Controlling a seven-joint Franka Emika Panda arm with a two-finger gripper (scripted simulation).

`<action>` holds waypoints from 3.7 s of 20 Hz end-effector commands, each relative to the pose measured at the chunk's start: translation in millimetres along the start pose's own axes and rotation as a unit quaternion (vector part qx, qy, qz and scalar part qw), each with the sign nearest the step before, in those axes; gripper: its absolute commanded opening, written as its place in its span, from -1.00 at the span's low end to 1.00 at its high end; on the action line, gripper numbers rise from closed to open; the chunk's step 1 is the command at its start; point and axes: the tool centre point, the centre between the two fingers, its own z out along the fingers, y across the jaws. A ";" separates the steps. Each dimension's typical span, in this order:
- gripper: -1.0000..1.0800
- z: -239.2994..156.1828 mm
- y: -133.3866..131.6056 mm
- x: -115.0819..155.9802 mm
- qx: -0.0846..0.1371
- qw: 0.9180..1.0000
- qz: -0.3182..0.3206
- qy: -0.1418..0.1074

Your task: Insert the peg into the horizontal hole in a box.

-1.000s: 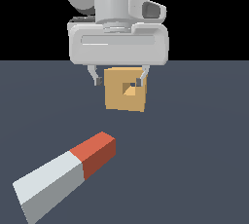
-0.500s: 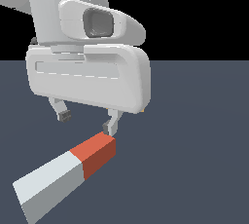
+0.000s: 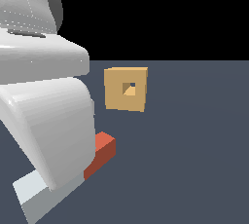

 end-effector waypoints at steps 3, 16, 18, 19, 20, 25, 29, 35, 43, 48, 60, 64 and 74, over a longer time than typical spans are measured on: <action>0.92 3.4 -2.3 -6.9 0.000 1.000 0.013 0.001; 0.92 16.1 -2.0 -3.1 0.000 1.000 0.006 0.001; 0.92 25.1 -2.2 -2.9 0.000 1.000 0.006 0.001; 0.92 30.2 -2.2 -3.0 0.000 1.000 0.006 0.001; 0.92 34.9 -2.2 -3.1 0.000 1.000 0.006 0.001; 0.92 49.5 -1.9 -2.4 0.000 1.000 0.005 0.001; -1.00 51.8 -1.9 -2.1 0.000 1.000 0.005 0.001; -1.00 51.8 -1.9 -2.1 0.000 1.000 0.005 0.001; -1.00 48.9 -1.1 5.2 0.000 1.000 -0.003 0.001; -1.00 38.5 -0.6 37.8 -0.001 0.999 -0.037 0.000; -1.00 -7.7 -26.3 183.8 -0.001 0.981 -0.192 0.000; -1.00 -14.8 -35.0 206.8 -0.001 0.976 -0.217 0.000; -1.00 -17.3 -36.4 211.9 -0.001 0.974 -0.225 0.001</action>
